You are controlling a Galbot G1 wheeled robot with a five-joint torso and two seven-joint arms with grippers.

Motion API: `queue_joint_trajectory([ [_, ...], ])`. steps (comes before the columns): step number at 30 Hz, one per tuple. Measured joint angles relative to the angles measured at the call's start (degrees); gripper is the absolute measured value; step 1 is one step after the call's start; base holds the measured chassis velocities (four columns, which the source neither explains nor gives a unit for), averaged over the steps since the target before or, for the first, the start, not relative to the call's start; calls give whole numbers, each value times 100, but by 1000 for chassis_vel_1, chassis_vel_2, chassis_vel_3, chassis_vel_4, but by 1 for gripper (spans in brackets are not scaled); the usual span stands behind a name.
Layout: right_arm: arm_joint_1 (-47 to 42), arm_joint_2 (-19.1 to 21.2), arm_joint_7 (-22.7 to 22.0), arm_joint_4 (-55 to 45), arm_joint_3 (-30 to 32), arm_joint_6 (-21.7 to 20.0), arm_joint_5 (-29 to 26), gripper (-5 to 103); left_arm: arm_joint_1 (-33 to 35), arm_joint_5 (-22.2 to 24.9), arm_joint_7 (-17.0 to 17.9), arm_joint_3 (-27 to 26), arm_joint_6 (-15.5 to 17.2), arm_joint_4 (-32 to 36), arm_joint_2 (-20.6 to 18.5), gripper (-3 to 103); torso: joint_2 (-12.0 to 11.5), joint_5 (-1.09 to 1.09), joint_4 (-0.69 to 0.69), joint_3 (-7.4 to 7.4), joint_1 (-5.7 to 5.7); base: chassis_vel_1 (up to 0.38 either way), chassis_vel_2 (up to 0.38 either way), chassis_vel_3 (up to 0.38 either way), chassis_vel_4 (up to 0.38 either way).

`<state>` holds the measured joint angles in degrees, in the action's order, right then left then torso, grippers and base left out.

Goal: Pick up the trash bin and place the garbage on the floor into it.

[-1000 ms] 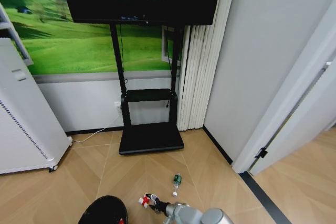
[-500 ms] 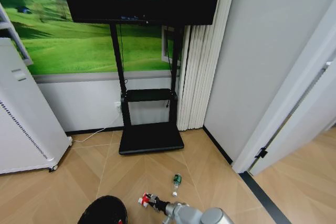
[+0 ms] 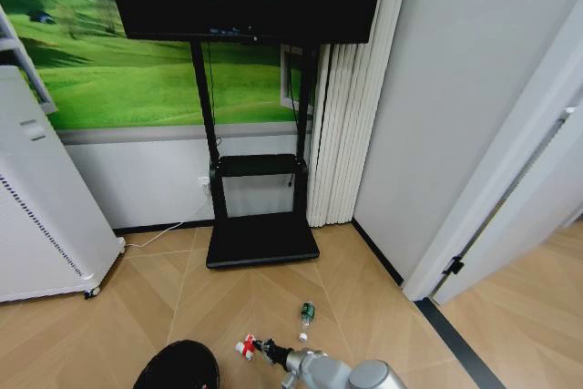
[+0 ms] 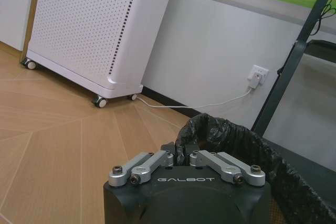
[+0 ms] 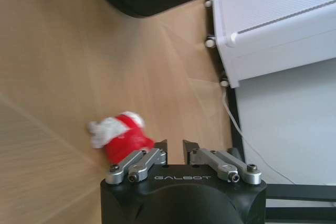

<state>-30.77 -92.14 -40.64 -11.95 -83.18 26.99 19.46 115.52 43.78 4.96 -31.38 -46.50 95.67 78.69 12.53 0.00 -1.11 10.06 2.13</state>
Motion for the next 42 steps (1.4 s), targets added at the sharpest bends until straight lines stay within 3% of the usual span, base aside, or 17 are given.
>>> queue_joint_trajectory([
  [3, 129, 0, 49, -74, 368, 241, -14, 28, 2, 63, 24, -91, 20, 79, -32, 8, 0, 0, 0, 0, 0, 0, 0, 0, 0],
  [5, 219, 2, 263, -221, 438, 296, -553, 40, 6, 106, 44, -157, 39, 148, -72, 8, 0, -2, -1, 0, 0, 0, 0, 0, 0],
  [6, 219, 2, 263, -221, 438, 296, -553, 40, 6, 106, 44, -157, 39, 148, -72, 8, 0, -2, -1, 0, 0, 0, 0, 0, 0],
  [8, 368, 1, 644, -554, 264, 191, -1623, 51, 20, 123, 78, -226, 53, 212, -113, 8, 0, -1, -1, 0, 0, 0, 0, 0, 0],
  [10, 421, 0, 780, -668, 191, 155, -1936, 51, 27, 124, 86, -244, 56, 230, -126, 8, 0, -1, 0, 0, -1, 0, 0, 0, 0],
  [12, 538, 0, 1007, -1053, -30, -227, -2855, 68, 45, 132, 99, -323, 62, 282, -138, 8, 0, -1, 0, 0, -1, 0, 0, 0, 0],
  [14, 561, 0, 1050, -1193, -54, -382, -3156, 68, 52, 136, 100, -347, 62, 299, -136, 8, 0, -1, -1, 0, -1, 0, 0, 0, 0],
  [15, 586, 0, 1122, -1316, -65, -498, -3373, 73, 61, 139, 99, -369, 62, 310, -122, 8, 0, 0, 0, 0, -1, 0, 0, 0, 0],
  [22, 541, 1, 987, -1469, -204, -696, -3106, 97, 60, 119, 61, -372, 52, 276, -19, 8, 0, -1, -1, 0, -1, 0, 0, 0, 0],
  [27, 644, -1, 983, -1613, -588, -682, -2505, 100, 35, 105, 57, -363, 50, 239, 49, 8, 0, 0, 0, 0, -1, 0, 0, 0, 0],
  [31, 745, 0, 1193, -1605, -851, -558, -2584, 100, 32, 105, 57, -355, 50, 237, 88, 8, 0, -1, 0, -1, -1, 0, 0, 0, 0],
  [33, 818, 2, 1419, -1799, -1211, -641, -3702, 100, 30, 107, 51, -345, 48, 228, 126, 8, 0, -1, -1, -1, -1, 0, 0, 0, 0],
  [34, 818, 2, 1419, -1799, -1211, -641, -3702, 100, 30, 107, 51, -345, 48, 228, 126, 8, 0, -1, -1, -1, -1, 0, 0, 0, 0],
  [35, 836, 2, 1491, -2116, -1285, -968, -4814, 100, 30, 107, 47, -340, 38, 221, 143, 8, 0, -1, -1, 0, -1, 0, 0, 0, 0],
  [36, 836, 2, 1491, -2116, -1285, -968, -4814, 100, 30, 107, 47, -340, 38, 221, 143, 8, 0, -1, -1, 0, -1, 0, 0, 0, 0],
  [38, 826, -1, 1447, -2680, -1131, -1535, -6536, 100, 38, 112, 30, -338, 14, 206, 151, 8, 0, 0, 0, 0, -1, 0, 0, 0, 0],
  [42, 816, 0, 1383, -2841, -905, -1713, -7458, 100, 39, 124, 21, -343, -9, 168, 132, 8, 0, -1, 0, 0, -1, 0, 0, 0, 0],
])
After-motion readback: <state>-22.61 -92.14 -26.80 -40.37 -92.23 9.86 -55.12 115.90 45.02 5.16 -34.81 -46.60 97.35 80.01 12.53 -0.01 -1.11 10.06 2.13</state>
